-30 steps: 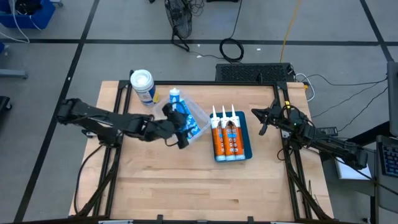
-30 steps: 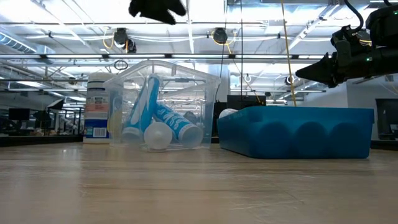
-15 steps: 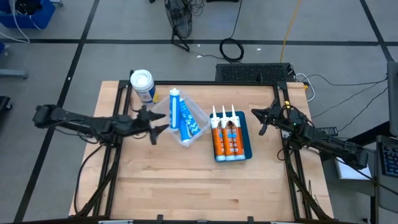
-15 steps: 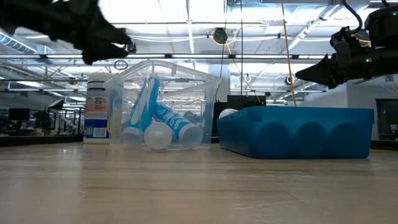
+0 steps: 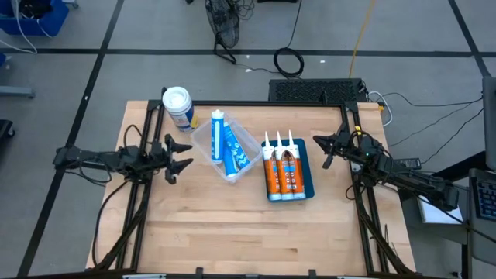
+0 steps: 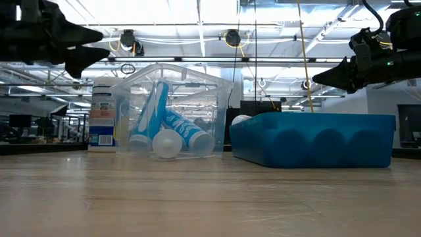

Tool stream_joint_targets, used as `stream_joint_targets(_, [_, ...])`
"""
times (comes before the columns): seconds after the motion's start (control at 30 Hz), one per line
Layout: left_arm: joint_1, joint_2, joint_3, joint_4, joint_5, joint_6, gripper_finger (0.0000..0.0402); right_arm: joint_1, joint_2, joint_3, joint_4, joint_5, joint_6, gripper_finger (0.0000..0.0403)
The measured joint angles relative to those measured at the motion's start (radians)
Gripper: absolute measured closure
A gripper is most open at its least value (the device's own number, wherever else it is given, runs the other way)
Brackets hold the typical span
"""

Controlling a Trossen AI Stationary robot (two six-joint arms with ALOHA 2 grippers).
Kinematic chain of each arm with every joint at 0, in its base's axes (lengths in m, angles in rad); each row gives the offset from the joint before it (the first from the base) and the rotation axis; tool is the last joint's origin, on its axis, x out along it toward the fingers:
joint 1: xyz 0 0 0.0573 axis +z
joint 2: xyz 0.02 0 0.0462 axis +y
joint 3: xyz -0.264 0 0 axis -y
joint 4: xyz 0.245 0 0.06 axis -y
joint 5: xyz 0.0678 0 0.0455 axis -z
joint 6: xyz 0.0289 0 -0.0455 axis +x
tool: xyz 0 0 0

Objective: Pick & place silicon tubes, Sealant and Lysol wipes
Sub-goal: Return to Home Position

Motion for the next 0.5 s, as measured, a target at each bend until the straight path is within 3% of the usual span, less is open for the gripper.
stream_joint_targets(0.2, [0.009,-0.107,0.001,-0.124,0.021,0.01,0.0149,0.0,0.0,0.0,0.0,0.0,0.0,0.0403])
stream_joint_targets(0.3, [0.008,-0.114,0.001,-0.148,0.083,0.008,0.0149,0.0,0.0,0.0,0.0,0.0,0.0,0.0403])
stream_joint_targets(0.5, [0.008,-0.094,0.001,-0.187,0.06,-0.016,0.0149,0.0,0.0,0.001,0.0,0.0,0.0,0.0403])
